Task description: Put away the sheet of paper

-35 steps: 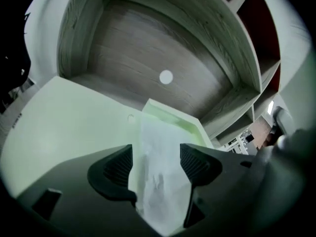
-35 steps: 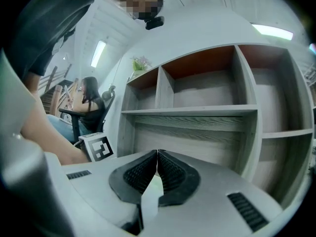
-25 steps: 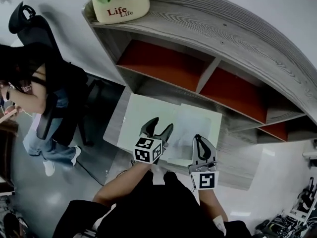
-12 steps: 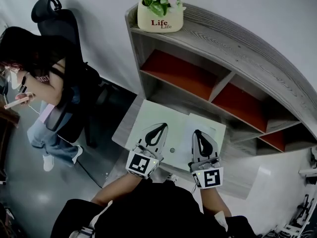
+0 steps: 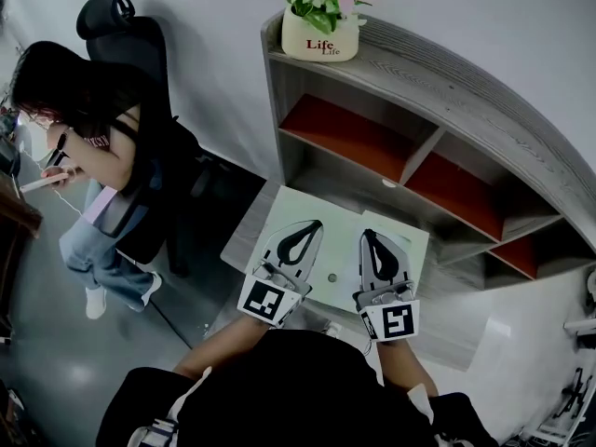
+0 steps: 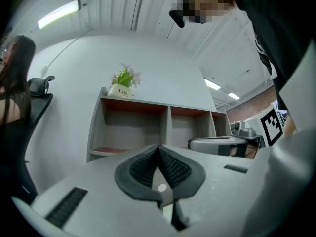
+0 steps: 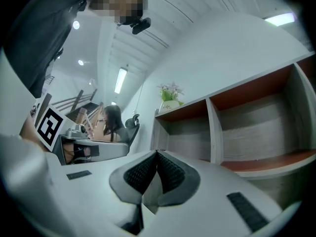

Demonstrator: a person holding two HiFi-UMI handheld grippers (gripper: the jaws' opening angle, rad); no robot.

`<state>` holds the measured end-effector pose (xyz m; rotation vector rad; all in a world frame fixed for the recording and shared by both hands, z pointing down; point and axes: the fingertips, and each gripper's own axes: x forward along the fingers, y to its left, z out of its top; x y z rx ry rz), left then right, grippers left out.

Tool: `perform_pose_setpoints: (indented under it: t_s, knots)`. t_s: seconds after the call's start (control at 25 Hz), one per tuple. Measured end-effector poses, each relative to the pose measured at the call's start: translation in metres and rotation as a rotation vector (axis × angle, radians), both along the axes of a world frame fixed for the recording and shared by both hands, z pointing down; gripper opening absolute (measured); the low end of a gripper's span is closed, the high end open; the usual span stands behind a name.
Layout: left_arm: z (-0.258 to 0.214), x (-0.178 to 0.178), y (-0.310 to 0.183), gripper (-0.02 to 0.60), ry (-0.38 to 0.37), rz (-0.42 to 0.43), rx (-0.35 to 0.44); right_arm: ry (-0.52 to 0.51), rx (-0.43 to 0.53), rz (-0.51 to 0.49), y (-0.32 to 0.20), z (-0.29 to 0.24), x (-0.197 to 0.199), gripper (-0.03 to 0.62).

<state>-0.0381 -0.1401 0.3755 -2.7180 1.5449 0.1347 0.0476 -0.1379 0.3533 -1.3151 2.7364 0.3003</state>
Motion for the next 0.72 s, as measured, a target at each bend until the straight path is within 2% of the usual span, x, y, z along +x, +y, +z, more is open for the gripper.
perform_pose_setpoints:
  t_s: [0.2, 0.72]
  knots:
    - [-0.004, -0.002, 0.002, 0.008, 0.001, -0.011, 0.005, 0.007, 0.024, -0.009, 0.002, -0.008, -0.005, 0.021]
    - [-0.008, -0.007, 0.008, 0.008, 0.000, -0.015, 0.019, 0.015, -0.001, -0.042, 0.004, -0.002, -0.017, 0.021]
